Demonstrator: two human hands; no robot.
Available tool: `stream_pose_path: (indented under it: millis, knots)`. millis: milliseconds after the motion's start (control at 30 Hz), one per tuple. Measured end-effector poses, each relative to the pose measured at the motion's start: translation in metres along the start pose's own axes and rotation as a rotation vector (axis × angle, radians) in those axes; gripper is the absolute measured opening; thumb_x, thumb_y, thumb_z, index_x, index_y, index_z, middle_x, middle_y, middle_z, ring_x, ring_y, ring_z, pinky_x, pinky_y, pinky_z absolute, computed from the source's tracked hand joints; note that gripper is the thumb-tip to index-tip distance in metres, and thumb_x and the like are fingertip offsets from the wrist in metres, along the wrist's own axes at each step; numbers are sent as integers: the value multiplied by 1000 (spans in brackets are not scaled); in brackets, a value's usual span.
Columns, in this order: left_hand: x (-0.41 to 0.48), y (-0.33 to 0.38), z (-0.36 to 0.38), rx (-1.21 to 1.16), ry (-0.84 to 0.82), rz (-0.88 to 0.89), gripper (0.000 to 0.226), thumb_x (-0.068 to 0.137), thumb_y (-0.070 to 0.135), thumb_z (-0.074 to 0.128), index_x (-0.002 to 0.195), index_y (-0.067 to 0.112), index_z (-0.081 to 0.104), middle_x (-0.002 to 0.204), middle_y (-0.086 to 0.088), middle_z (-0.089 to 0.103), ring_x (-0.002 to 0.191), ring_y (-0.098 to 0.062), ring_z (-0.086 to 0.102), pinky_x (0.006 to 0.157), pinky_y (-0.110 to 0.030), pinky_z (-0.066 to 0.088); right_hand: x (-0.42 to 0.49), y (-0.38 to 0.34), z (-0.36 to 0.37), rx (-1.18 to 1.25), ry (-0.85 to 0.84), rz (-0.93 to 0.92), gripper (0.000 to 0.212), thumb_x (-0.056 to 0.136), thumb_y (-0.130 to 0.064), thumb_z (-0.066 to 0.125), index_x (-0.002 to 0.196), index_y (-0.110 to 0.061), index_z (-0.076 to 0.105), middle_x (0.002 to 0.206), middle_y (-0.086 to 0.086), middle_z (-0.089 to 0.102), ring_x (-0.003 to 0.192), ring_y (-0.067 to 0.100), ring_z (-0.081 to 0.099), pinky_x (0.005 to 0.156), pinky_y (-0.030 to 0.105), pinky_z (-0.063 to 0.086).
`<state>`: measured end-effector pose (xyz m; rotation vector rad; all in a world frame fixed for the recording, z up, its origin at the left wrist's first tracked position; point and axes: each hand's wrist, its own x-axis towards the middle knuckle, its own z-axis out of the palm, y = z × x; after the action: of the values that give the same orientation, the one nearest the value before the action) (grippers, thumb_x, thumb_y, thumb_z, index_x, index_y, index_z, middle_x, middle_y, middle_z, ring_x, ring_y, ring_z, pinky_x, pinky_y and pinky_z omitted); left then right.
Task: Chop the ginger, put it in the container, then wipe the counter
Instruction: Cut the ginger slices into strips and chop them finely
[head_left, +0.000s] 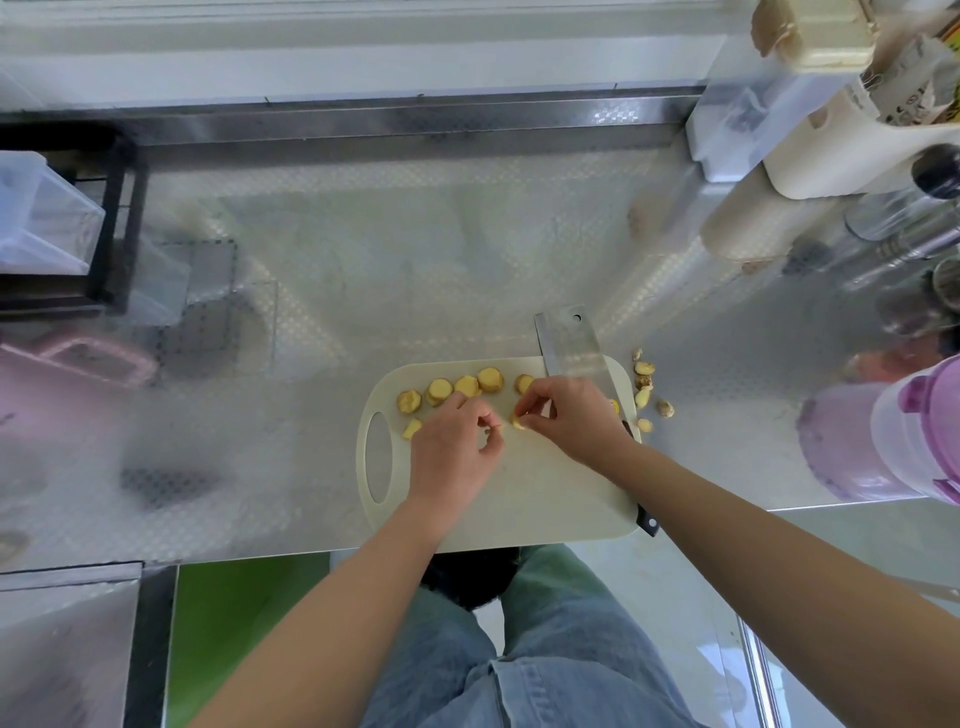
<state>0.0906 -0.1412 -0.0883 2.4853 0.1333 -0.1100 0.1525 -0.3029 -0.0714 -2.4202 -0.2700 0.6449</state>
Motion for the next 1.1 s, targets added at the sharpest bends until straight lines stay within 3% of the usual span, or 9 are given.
stream_pose_path:
  millis: [100,200,367,500,700,967,1100]
  knots:
    - [0,1,-1,-50,10,-45,7,78,21,70,82,23,64,84,10,61,66,-7,53,57,-26,42,1,1,2,24,11,1,7,79,-18,72,81,-24,68,76,-12,63,56,-3,48,58,21,37]
    - [0,-1,-3,-104,-32,-77,8,78,21,70,82,25,65,84,12,62,60,3,44,58,-18,34,-1,1,-2,157,35,-17,7,78,-12,73,81,-18,70,73,-10,63,58,-6,52,57,10,36]
    - [-2,1,-7,-119,-224,-41,8,76,22,71,78,26,66,80,12,65,65,0,51,61,-21,41,-10,3,-9,184,18,-6,9,78,-11,74,80,-20,71,65,-16,58,56,-7,50,56,8,36]
    - [-6,4,-6,-199,-214,-45,10,74,20,72,76,29,67,75,16,65,63,5,53,59,-10,35,-21,4,-3,145,-31,-8,8,80,-13,72,87,-17,73,71,-13,61,58,-11,51,57,6,37]
    - [-13,-2,-6,-343,-241,-141,9,75,26,76,77,31,69,73,16,68,58,0,50,60,-19,42,-27,-1,7,219,-94,39,12,83,-10,68,90,-17,76,75,-11,66,54,-6,49,55,8,37]
    - [-19,-3,-6,-391,-202,-174,15,72,24,79,77,24,65,74,10,68,58,0,51,62,-22,45,-33,-4,6,424,-211,147,10,86,-10,67,92,-14,74,60,-11,59,52,2,47,54,13,39]
    - [-19,0,-6,-389,-219,-209,22,73,27,78,90,24,65,76,9,68,62,-4,54,65,-27,47,-36,-4,5,504,-236,185,10,87,-11,67,95,-8,73,51,-14,55,49,3,43,48,11,36]
